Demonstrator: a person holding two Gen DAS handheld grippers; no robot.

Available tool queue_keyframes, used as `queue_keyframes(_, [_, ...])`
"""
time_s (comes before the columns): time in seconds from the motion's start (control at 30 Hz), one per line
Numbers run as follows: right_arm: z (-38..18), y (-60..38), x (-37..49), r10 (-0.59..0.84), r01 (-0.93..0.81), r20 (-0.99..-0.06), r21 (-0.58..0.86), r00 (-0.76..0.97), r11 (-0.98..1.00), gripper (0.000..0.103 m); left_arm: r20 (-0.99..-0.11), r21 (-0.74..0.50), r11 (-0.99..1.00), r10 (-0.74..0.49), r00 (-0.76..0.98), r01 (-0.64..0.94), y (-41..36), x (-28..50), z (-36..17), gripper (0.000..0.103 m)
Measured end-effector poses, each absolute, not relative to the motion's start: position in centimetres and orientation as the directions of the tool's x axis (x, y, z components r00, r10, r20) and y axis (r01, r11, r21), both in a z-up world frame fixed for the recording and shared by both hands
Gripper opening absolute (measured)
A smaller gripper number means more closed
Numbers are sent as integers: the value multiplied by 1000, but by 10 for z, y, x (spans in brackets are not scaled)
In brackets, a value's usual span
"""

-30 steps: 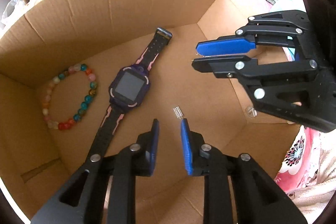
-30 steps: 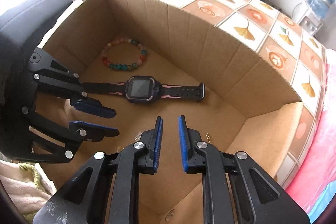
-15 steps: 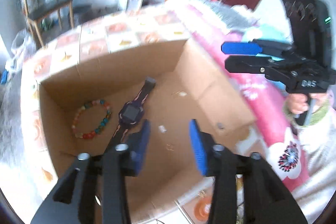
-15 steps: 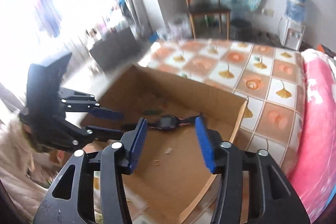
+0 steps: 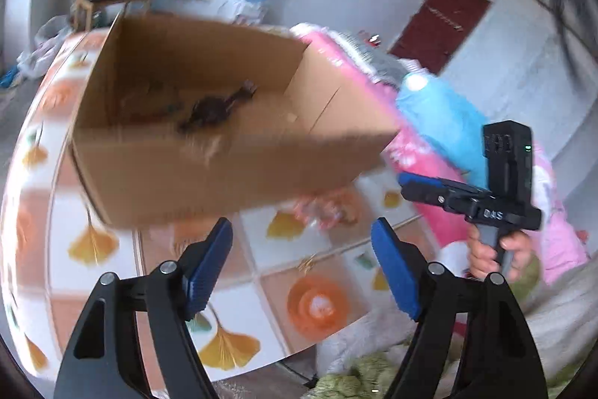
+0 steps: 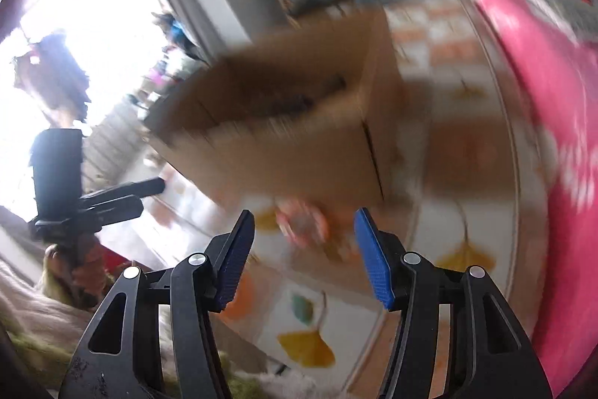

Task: Organize jewelry
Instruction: 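Withdraw the right gripper from the box toward the gold butterfly charm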

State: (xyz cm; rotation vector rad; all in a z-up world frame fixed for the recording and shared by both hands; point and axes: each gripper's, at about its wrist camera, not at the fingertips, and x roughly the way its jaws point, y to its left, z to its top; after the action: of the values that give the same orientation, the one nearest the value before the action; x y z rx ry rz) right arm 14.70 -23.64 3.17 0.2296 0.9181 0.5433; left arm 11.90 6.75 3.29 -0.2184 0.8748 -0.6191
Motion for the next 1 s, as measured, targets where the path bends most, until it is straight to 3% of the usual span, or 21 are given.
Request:
queue_keyframes(0.13, [5, -227, 143, 511, -295, -733, 419, 448, 859, 51, -720, -320, 855, -500, 481, 408, 45, 115, 1, 75])
queue_keyframes(0.3, [-1, -216, 140, 428, -309, -763, 308, 486, 900, 44, -729, -234, 849, -476, 492, 474, 14, 112, -6, 75])
queue_keyframes(0.5, [-10, -219, 143, 371, -304, -773, 240, 514, 922, 22, -718, -177, 827, -479, 504, 534, -12, 112, -10, 75])
queue_keyframes(0.77, [-11, -220, 155, 371, -367, -770, 192, 519, 910, 10, -687, -167, 762, -545, 480, 626, -43, 119, -12, 45])
queue_keyframes(1.0, [-13, -204, 170, 395, -506, -790, 127, 468, 853, 10, -704, -108, 716, -545, 456, 689, -67, 116, -16, 35])
